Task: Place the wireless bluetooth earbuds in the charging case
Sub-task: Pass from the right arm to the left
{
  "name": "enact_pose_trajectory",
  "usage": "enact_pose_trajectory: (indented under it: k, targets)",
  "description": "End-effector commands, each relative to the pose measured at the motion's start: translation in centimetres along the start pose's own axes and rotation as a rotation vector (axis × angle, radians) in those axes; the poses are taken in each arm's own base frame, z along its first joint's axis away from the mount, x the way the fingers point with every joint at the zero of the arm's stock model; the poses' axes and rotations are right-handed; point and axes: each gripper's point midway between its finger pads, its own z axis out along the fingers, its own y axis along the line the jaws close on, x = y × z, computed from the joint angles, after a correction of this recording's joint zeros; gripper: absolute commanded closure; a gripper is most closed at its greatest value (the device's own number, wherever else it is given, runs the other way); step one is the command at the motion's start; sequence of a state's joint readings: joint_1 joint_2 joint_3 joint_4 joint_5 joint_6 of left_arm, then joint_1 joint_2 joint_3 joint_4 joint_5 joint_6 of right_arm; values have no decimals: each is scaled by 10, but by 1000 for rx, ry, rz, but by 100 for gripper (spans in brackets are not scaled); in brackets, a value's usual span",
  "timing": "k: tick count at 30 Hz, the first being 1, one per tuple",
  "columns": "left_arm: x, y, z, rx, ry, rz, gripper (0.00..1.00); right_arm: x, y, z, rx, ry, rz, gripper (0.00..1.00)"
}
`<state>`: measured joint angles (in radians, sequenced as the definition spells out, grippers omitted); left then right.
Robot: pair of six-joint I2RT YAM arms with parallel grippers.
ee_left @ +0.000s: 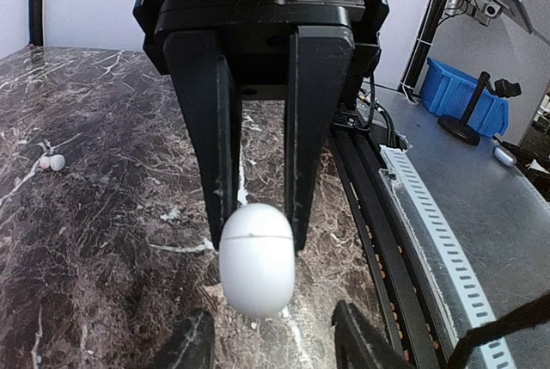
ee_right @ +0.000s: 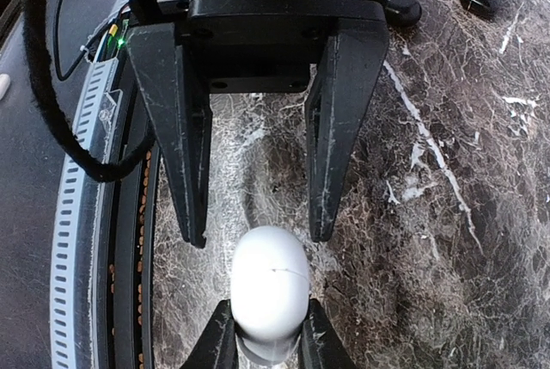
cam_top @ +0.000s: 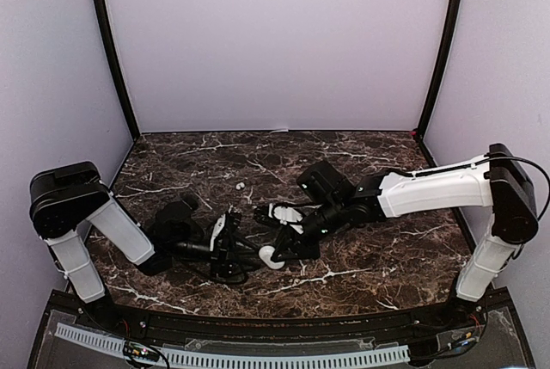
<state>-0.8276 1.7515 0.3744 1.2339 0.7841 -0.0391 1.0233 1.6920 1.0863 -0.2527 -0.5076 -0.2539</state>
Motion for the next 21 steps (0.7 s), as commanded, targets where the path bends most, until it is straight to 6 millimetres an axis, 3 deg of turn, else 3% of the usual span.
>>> enact_pose_trajectory:
  k: [1, 8, 14, 21]
  targets:
    - [-14, -1, -1, -11, -57, 40, 50, -24, 5, 1, -22, -67, -52, 84]
    - [-12, 0, 2, -5, -43, 30, 52, -23, 4, 5, -21, -57, -48, 84]
    - [-11, 0, 4, 0, -37, 29, 65, -21, 3, 8, -19, -46, -46, 84]
    - [-11, -1, 5, 11, -30, 28, 70, -18, 2, 10, -12, -34, -40, 84]
